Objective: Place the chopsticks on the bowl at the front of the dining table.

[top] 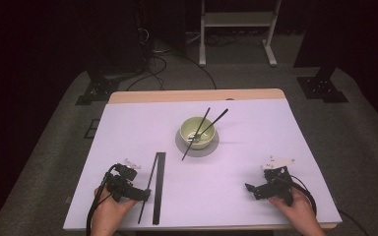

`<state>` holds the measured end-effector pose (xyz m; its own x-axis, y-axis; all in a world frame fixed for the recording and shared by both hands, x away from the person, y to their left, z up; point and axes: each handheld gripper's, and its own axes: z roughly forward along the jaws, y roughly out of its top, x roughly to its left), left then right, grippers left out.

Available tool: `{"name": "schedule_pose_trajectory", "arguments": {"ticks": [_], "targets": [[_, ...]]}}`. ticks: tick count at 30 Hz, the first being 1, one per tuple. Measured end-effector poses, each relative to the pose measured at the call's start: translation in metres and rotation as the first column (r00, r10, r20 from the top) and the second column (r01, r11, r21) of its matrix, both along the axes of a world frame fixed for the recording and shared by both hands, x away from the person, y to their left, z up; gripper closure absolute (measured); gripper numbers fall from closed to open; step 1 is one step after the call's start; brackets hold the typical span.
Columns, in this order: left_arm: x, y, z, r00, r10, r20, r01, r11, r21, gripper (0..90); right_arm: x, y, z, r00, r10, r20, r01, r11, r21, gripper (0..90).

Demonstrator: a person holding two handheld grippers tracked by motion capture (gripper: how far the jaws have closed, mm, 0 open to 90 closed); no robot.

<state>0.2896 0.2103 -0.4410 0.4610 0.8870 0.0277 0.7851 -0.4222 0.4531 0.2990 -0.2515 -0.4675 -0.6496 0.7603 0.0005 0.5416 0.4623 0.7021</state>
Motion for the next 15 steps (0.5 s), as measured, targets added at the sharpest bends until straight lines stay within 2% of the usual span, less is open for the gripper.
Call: {"name": "schedule_pose_trajectory", "arguments": {"ticks": [15], "targets": [[0.003, 0.019, 0.002, 0.9988, 0.049, 0.007, -0.049, 0.9988, 0.010, 0.0, 0.000, 0.000, 0.000, 1.0000, 0.000, 0.000, 0.000, 1.000, 0.000, 0.0]]}}
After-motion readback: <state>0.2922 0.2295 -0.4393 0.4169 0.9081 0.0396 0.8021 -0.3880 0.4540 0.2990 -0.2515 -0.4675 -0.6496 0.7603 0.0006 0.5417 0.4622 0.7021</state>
